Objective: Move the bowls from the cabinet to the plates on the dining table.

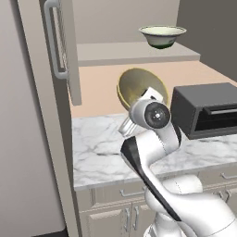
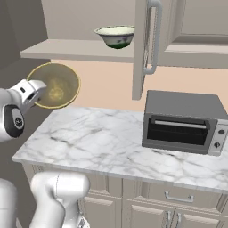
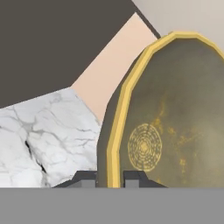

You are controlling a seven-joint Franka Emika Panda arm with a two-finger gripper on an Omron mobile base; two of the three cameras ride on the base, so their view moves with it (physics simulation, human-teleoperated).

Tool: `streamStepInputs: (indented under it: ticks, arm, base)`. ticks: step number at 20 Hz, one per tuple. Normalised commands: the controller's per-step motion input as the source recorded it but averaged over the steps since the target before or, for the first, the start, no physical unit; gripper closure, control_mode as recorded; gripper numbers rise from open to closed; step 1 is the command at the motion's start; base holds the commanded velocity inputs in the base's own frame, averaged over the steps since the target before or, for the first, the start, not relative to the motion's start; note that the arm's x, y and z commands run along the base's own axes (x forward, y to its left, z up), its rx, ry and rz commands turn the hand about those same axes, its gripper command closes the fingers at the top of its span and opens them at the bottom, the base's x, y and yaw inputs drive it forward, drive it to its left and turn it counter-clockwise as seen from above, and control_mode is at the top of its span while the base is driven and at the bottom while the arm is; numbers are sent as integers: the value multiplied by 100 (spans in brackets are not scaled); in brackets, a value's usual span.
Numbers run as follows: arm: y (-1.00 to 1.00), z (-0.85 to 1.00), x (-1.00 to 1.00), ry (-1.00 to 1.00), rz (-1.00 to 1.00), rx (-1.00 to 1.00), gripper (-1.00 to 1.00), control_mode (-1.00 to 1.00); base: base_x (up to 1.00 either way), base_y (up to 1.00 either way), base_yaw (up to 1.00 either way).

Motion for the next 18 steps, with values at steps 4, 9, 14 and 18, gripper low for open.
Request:
streamStepInputs:
  ticks: [4, 9, 14, 18]
  arm:
    - [-11, -48, -3, 0, 0, 0, 100, -100]
    - [-4, -38, -1, 0, 0, 0, 100, 100]
    - [0, 0, 0, 0, 0, 0, 100, 100]
    - [0, 0, 0, 0, 0, 0, 100, 100]
  base:
    - [0, 0, 0]
    - [-3, 0, 0]
    - [-16, 0, 0]
    - [-64, 2, 0]
